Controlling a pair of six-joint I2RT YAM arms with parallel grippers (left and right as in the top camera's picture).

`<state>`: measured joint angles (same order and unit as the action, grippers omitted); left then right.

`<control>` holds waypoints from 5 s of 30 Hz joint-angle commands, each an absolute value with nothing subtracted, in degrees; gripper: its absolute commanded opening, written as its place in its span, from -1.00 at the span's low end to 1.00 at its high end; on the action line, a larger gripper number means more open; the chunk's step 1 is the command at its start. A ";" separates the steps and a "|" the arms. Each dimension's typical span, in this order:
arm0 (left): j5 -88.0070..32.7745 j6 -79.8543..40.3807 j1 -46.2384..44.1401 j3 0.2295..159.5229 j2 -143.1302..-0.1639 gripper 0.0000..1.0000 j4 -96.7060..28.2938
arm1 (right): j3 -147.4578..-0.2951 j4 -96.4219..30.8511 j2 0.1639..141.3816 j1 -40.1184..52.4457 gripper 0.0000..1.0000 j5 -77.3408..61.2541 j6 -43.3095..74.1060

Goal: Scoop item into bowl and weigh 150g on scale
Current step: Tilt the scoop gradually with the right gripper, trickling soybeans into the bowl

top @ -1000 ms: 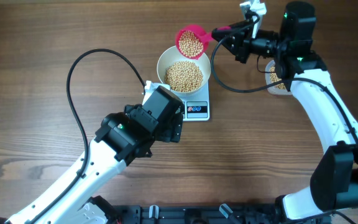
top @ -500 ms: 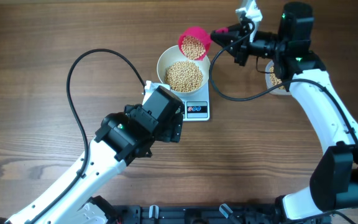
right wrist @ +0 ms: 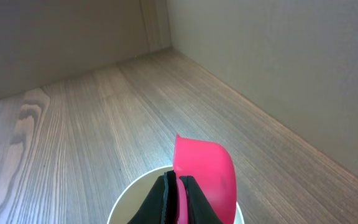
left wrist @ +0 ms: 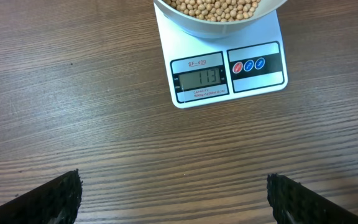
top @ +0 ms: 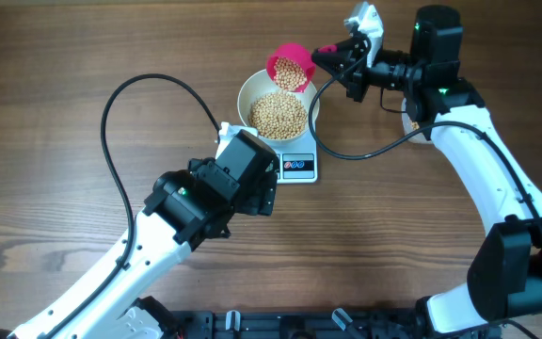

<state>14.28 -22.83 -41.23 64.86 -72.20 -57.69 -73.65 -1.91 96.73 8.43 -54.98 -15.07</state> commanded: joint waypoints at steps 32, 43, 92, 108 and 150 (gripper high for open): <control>14.41 -22.94 -41.04 64.62 -72.12 1.00 -57.69 | -74.52 -1.93 95.37 8.56 -0.91 -54.92 -13.37; 14.41 -22.94 -41.04 64.62 -72.12 1.00 -57.69 | -74.52 -7.27 95.39 8.67 -0.91 -48.64 -19.29; 14.41 -22.94 -41.04 64.60 -72.12 1.00 -57.69 | -74.52 -11.25 95.24 12.38 -0.91 -45.19 -18.81; 14.41 -22.94 -41.04 64.62 -72.12 1.00 -57.69 | -74.67 -11.25 94.08 12.49 -0.91 -43.35 -22.55; 14.41 -22.94 -41.04 64.62 -72.12 1.00 -57.69 | -74.67 -13.02 94.06 13.34 -0.91 -42.00 -20.82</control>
<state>14.28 -22.83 -41.23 64.86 -72.20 -57.69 -73.65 -12.91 95.66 12.99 -41.65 -21.74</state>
